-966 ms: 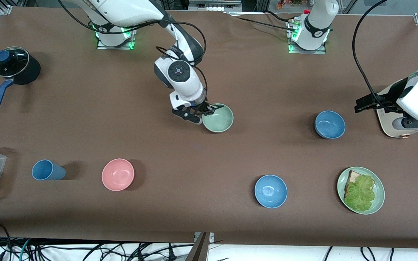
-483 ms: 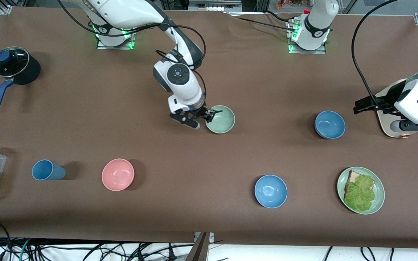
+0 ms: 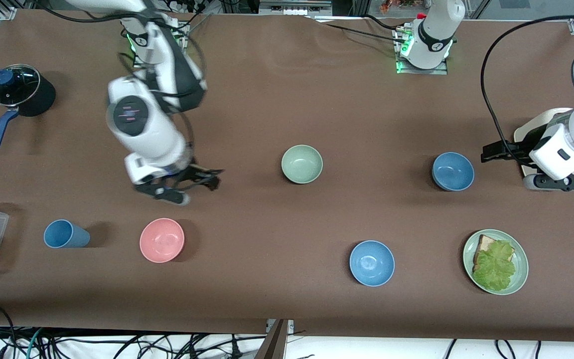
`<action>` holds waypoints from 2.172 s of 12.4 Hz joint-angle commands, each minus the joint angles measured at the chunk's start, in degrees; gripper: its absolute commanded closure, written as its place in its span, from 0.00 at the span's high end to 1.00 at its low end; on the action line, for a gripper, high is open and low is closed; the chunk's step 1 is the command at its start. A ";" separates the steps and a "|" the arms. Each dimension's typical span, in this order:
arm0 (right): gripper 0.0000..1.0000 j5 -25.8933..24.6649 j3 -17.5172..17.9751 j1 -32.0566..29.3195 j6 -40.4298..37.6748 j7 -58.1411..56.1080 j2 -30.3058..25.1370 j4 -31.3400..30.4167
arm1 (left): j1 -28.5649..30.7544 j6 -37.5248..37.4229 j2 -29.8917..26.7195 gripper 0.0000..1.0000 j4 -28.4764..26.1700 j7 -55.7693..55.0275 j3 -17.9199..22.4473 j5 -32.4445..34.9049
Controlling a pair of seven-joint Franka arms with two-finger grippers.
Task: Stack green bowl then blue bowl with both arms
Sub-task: 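Release the green bowl with the right gripper while the left gripper reaches the blue bowl, then grasp the rim of the light blue bowl with the left gripper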
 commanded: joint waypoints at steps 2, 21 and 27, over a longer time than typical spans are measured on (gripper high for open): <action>1.00 1.22 -5.19 -2.54 -8.72 -15.86 -7.74 -1.41 | 2.77 10.88 -0.84 1.00 -12.59 5.79 0.99 0.04; 1.00 -3.41 2.96 -16.34 -18.32 -25.84 -17.79 -3.17 | 6.91 47.58 7.95 0.00 -35.56 26.27 3.63 -17.27; 1.00 -4.23 2.61 -16.25 -20.61 -25.66 -17.88 -1.50 | 6.47 41.02 6.55 0.00 -32.06 25.22 3.37 -17.88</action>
